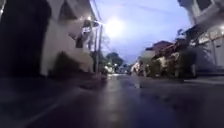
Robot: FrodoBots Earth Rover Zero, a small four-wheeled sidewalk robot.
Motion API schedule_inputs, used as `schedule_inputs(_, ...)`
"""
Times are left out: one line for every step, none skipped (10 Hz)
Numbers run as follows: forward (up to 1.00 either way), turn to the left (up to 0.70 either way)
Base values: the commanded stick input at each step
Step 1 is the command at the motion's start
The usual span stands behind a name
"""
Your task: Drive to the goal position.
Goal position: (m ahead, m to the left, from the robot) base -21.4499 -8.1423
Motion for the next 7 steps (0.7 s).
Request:
schedule_inputs(0.7, 0.0)
schedule_inputs(0.7, 0.0)
schedule_inputs(0.7, 0.0)
schedule_inputs(0.7, 0.0)
schedule_inputs(0.7, 0.0)
schedule_inputs(0.7, 0.0)
schedule_inputs(0.7, 0.0)
